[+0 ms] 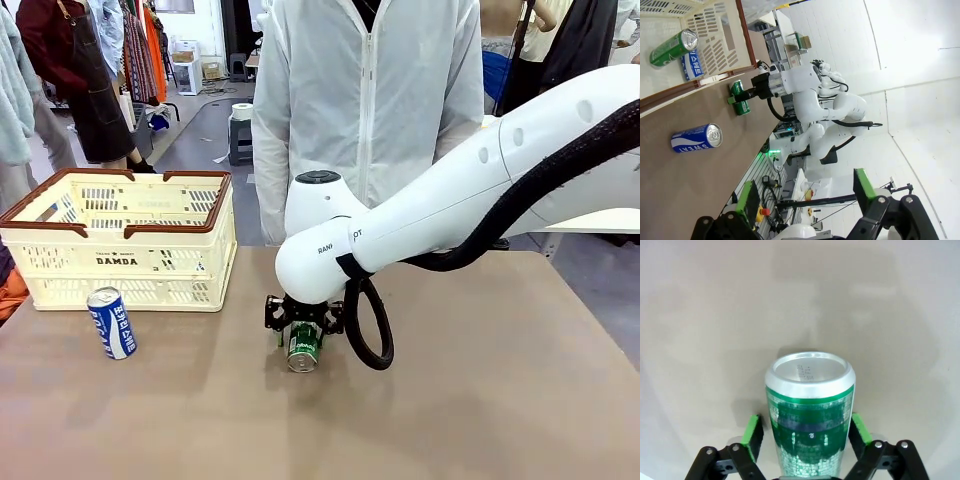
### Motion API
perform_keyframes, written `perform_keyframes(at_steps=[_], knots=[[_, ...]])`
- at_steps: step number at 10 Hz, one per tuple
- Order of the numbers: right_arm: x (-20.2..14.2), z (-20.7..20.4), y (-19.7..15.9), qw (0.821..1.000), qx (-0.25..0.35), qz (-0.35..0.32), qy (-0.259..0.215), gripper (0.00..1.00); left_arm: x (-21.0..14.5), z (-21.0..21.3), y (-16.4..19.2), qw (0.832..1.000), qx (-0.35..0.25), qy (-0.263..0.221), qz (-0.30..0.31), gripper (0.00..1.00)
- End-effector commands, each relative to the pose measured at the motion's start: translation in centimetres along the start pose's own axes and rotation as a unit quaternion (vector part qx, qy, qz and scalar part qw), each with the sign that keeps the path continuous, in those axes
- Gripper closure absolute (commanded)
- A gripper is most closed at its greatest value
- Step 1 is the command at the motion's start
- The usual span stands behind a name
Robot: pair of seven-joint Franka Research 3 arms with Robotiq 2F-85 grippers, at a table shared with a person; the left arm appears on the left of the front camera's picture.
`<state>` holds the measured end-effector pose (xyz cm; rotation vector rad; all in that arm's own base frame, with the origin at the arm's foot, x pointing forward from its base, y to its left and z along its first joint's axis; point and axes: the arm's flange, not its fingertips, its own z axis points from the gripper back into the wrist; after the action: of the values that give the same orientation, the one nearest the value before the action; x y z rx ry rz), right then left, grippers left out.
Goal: Place the drinks into the Shopping basket.
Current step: Pick up one drink and place it into the Shopping basket.
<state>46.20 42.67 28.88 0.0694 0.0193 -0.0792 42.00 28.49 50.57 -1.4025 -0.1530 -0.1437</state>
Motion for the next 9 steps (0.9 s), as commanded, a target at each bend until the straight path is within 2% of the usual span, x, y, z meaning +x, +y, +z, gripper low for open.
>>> perform_keyframes(at_steps=[1, 4, 6, 8, 9], knots=[[-0.3, 1.0, -0.2, 1.0, -0.006, 0.005, -0.003, 0.0, -0.2, 0.1, -0.2, 1.0, 0.002, 0.002, 0.002, 0.0], [-1.3, 4.3, -1.0, 1.0, 0.009, 0.02, -0.013, 0.0, -0.2, 0.1, -0.2, 1.0, 0.002, 0.002, 0.002, 0.0], [-2.5, 9.5, -4.6, 0.998, 0.041, 0.052, 0.013, 0.0, -0.2, 0.1, -0.2, 1.0, 0.002, 0.002, 0.002, 0.0], [-3.9, 17.8, -14.8, 0.992, 0.101, 0.061, 0.045, 0.0, -0.2, 0.1, -0.2, 1.0, 0.002, 0.002, 0.002, 0.0], [-4.3, 20.8, -21.1, 0.986, 0.141, 0.055, 0.067, 0.0, -0.2, 0.1, -0.2, 1.0, 0.002, 0.002, 0.002, 0.0]])
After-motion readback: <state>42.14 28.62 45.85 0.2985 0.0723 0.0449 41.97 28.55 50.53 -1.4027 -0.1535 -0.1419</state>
